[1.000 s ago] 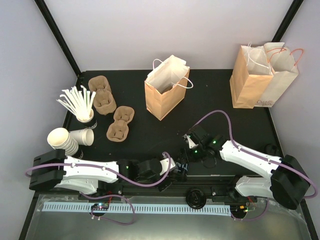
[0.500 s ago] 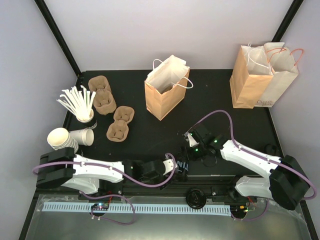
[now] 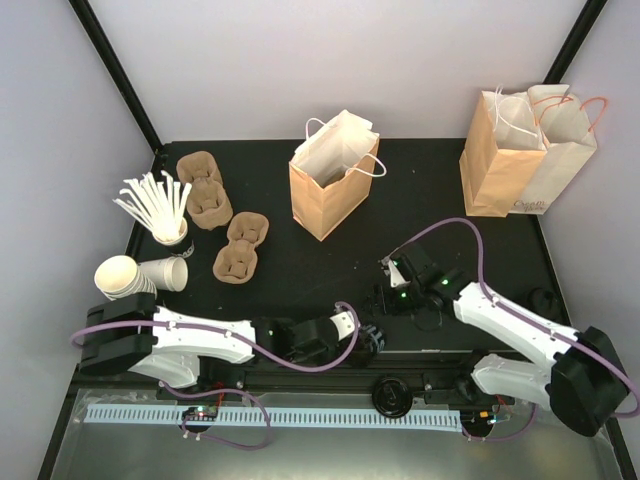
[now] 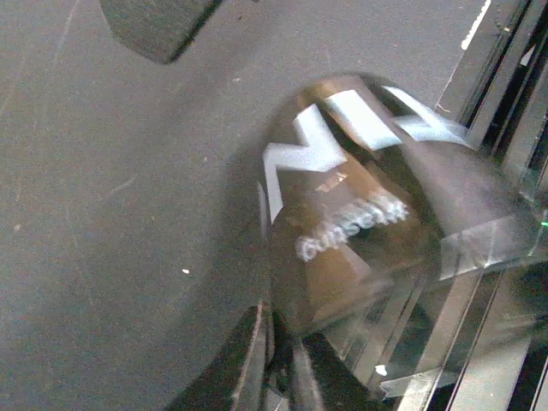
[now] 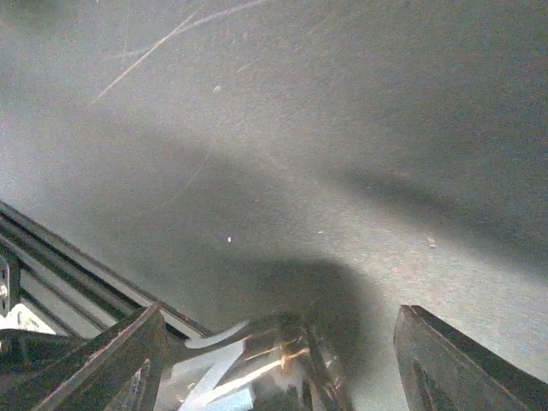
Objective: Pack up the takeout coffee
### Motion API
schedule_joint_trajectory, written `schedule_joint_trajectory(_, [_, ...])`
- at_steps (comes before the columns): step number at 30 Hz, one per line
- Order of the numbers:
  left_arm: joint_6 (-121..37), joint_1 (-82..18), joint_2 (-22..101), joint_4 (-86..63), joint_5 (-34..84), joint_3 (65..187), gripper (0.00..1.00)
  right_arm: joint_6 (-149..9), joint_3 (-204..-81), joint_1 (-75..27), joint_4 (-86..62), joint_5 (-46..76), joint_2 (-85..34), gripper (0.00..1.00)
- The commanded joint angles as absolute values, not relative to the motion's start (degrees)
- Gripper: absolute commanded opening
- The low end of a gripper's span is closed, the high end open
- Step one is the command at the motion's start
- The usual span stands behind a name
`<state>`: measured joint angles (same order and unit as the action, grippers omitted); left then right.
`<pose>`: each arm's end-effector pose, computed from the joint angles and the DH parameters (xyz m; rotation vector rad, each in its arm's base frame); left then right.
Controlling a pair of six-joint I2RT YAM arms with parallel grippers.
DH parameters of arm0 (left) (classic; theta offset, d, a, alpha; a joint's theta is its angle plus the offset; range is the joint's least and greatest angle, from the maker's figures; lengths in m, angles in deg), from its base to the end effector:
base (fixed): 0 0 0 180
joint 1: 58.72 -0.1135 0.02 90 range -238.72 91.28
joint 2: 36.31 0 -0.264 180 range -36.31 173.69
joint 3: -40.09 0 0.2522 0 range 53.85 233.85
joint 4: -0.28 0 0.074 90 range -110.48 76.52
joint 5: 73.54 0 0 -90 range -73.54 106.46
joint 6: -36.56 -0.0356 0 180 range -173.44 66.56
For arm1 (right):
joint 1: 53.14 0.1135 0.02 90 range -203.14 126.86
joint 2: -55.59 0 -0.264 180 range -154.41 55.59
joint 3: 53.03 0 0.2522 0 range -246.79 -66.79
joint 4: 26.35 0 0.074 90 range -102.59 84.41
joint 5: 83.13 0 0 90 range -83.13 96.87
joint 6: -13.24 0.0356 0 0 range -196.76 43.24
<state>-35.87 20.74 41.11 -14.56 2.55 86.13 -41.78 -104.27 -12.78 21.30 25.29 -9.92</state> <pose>0.0547 -0.2471 0.1615 1.1379 2.1276 -0.5306 0.1495 0.1418 0.1965 -0.2483 2.8311 0.7984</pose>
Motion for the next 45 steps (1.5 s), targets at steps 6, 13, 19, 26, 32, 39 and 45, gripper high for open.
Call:
schedule_joint_trajectory(6, [-32.3,17.9,41.2,-25.8,3.5,96.5,0.01,-43.5,-110.6,-14.2,32.0,14.9,-4.0,0.75])
schedule_joint_trajectory(13, [-26.4,3.7,43.7,-47.8,18.5,106.1,0.02,-45.6,-115.8,-14.2,37.9,10.9,-3.1,0.76])
schedule_joint_trajectory(19, [-22.3,-5.1,45.1,-62.6,24.9,113.6,0.02,-48.0,-117.6,-14.2,41.8,11.1,-4.7,0.76])
schedule_joint_trajectory(26, [-19.8,-10.3,52.1,-75.7,28.1,123.3,0.02,-48.2,-116.2,-14.2,40.1,13.4,-4.7,0.77])
schedule_joint_trajectory(32, [-21.3,-15.9,54.4,-75.9,33.8,124.0,0.01,-51.2,-114.4,-13.4,42.5,18.9,-3.8,0.79])
schedule_joint_trajectory(39, [-23.6,-21.2,57.4,-78.1,34.7,126.0,0.02,-41.7,-109.9,-3.1,44.2,18.0,-2.0,0.8])
schedule_joint_trajectory(45, [-23.9,-22.4,59.1,-77.9,35.5,126.1,0.02,-34.0,-109.4,7.4,47.8,13.8,-3.2,0.8])
